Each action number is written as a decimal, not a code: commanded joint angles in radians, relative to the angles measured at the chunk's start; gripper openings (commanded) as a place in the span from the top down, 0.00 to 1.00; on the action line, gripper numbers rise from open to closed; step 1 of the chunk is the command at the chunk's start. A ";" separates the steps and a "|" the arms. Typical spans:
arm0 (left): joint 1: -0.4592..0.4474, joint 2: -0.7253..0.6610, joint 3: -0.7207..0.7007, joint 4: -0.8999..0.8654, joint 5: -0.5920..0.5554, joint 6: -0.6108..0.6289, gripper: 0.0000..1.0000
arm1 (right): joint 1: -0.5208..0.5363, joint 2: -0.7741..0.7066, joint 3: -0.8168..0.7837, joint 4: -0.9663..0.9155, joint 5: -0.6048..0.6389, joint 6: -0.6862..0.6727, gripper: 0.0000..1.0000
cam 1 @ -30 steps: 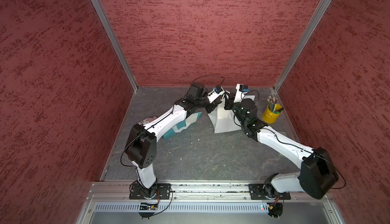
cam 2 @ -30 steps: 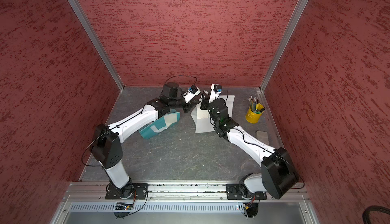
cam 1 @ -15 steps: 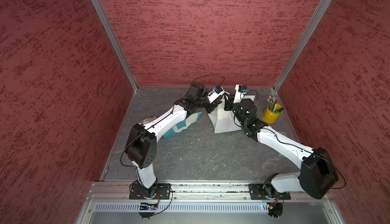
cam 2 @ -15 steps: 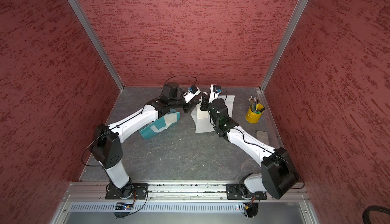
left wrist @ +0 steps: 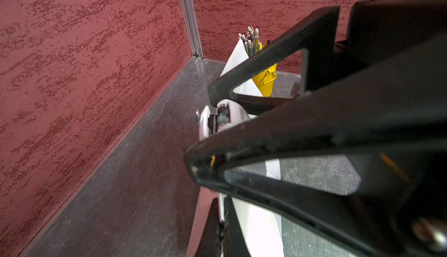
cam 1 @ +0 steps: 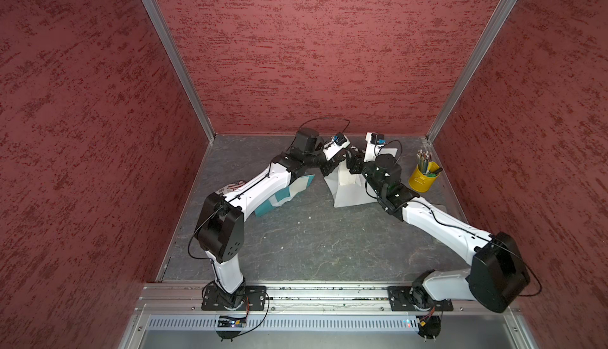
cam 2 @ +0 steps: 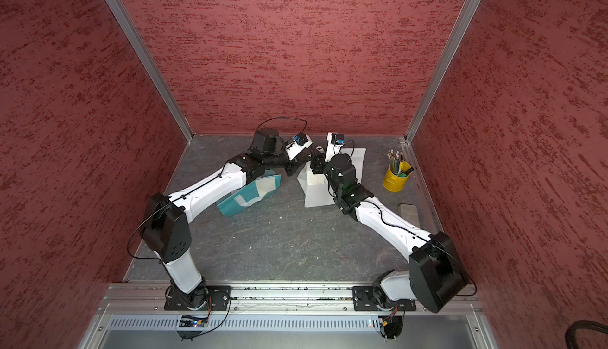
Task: Staple the receipts to the bags
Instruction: Place the stapler in the takeout bag.
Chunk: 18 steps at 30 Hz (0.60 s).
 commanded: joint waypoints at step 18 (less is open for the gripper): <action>0.048 -0.067 -0.082 0.065 0.217 0.091 1.00 | -0.375 -0.045 0.202 -0.392 -0.896 -0.862 0.01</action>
